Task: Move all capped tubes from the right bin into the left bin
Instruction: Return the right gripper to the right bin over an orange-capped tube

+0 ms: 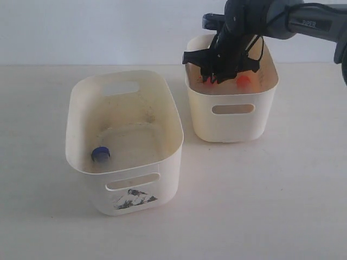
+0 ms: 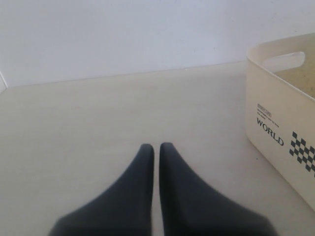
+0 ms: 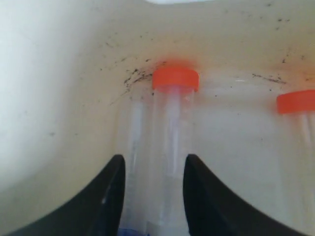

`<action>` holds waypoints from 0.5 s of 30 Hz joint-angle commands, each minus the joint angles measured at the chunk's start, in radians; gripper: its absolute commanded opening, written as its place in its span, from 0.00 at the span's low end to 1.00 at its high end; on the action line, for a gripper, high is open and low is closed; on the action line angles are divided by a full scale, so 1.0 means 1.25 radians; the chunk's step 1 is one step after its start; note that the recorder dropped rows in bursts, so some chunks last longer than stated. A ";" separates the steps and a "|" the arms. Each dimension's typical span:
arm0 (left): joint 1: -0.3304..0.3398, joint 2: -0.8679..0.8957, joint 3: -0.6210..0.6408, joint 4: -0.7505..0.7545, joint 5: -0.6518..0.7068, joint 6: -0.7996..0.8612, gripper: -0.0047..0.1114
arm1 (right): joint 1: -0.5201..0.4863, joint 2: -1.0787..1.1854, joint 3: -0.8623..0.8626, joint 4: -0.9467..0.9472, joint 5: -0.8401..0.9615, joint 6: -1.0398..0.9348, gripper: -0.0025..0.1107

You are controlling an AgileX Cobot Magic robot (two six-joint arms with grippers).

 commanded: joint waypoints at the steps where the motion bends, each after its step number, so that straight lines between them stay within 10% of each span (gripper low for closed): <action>1: 0.001 -0.001 -0.003 -0.009 -0.008 -0.009 0.08 | -0.005 0.024 0.005 -0.028 0.016 -0.006 0.36; 15: 0.001 -0.001 -0.003 -0.009 -0.008 -0.009 0.08 | -0.010 -0.078 0.005 -0.033 -0.015 -0.008 0.36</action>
